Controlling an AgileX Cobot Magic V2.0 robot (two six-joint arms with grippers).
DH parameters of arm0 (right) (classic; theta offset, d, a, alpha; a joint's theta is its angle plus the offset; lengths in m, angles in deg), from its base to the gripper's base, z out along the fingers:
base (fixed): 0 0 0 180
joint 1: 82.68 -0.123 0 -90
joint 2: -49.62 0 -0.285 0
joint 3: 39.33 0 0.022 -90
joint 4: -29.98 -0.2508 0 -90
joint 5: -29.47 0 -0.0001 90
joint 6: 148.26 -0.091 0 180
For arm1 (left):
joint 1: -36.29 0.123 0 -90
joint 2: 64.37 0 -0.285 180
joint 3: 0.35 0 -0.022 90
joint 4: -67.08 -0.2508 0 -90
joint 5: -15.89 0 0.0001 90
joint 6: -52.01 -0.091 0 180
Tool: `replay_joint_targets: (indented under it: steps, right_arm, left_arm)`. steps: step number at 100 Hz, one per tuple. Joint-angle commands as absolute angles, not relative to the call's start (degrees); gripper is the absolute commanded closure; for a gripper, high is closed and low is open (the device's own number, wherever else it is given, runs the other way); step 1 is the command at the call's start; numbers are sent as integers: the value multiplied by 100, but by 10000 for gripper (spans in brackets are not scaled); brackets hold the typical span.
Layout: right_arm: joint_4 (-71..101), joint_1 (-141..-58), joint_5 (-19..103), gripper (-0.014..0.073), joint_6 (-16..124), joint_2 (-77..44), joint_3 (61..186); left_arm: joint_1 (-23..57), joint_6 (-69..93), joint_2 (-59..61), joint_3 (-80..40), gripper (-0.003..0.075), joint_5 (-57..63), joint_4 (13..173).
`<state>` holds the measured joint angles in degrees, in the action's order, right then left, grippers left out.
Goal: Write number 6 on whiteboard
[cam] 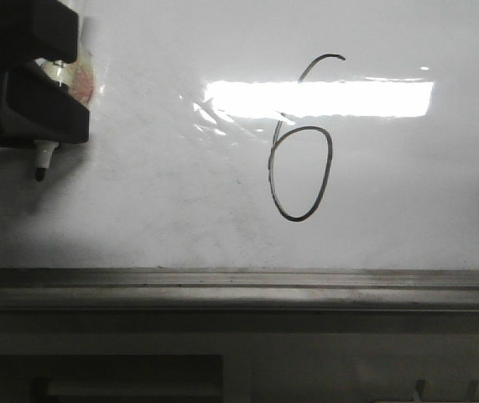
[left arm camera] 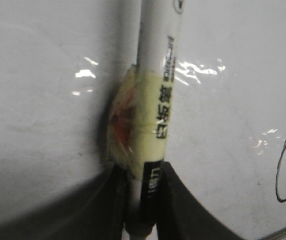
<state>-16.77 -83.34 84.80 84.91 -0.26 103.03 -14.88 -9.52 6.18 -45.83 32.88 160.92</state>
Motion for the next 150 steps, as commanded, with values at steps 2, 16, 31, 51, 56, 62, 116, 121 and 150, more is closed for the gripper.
replay_joint_targets:
  steps: [2, 16, 31, 51, 56, 62, 116, 121, 150]
  right_arm:
    - [-1948, -8291, 8245, 148, 8487, -10, 10443]
    - [-1948, -8291, 8221, 148, 8487, -10, 10443]
    - [-1948, -8291, 8210, 148, 8487, -10, 10443]
    - [-1948, -8291, 8210, 148, 8487, -10, 10443]
    - [-1948, -8291, 8210, 148, 8487, -10, 10443]
    - [-1948, -8291, 8210, 148, 8487, -10, 10443]
    - [-3526, -8291, 6947, 190, 8536, 95, 10454]
    - [-3701, -8291, 6781, 263, 8596, 108, 10454]
    - [-4036, -8291, 6590, 645, 9879, 1163, 9954]
  left_arm:
    - [-1476, -882, 633, -4373, 740, 3395, 16019]
    - [-1476, -882, 633, -4373, 737, 3395, 16019]
    - [-1476, -882, 633, -4373, 602, 3385, 15969]
    - [-1476, -882, 613, -4373, 214, 3427, 15960]
    - [-1476, -921, 598, -4373, 162, 3492, 15957]
    - [-1476, -1074, 500, -4373, 151, 3515, 15957]
    - [-1476, -3530, -1910, -4384, 174, 4116, 16002]
    - [-1476, -3713, -2102, -4384, 223, 4116, 16028]
    - [-1476, -4851, -2970, -4602, 740, 4005, 17053]
